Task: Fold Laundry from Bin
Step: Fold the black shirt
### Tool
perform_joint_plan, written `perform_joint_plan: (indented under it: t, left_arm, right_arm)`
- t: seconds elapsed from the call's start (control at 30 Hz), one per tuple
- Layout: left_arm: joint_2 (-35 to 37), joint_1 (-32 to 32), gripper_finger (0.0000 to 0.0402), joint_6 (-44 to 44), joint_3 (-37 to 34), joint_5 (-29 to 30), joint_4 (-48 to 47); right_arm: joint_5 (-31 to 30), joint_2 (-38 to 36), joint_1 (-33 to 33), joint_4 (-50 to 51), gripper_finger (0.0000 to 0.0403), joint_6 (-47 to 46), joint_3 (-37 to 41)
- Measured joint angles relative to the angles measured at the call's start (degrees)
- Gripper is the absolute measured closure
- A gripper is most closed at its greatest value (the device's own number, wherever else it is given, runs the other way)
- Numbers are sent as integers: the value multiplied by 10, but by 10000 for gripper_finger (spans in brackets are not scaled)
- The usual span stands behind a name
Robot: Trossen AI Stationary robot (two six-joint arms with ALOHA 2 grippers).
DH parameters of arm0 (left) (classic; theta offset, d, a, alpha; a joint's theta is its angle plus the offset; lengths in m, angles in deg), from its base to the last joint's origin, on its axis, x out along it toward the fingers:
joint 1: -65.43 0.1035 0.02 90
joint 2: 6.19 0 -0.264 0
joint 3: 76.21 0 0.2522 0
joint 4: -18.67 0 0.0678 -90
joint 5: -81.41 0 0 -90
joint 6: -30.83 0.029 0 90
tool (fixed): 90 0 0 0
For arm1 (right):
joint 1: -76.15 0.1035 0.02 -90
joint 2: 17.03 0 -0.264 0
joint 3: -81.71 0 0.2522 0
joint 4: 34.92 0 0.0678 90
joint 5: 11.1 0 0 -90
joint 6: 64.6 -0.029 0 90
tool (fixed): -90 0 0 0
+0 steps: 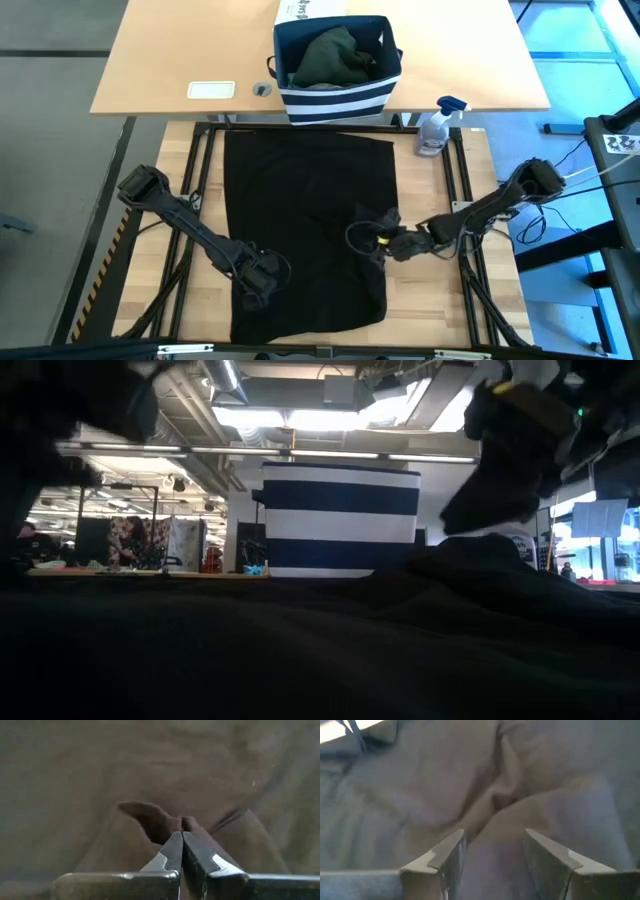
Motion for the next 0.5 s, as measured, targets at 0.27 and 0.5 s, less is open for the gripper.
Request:
perform_joint_plan:
  t: [0.27,0.5]
  left_arm:
    - [1,-66,401,-134,106,-67,-241]
    - [1,-149,401,-271,86,-250,-228]
  right_arm:
    - [7,34,-3,-42,205,5,0]
    - [5,32,-3,-55,205,24,0]
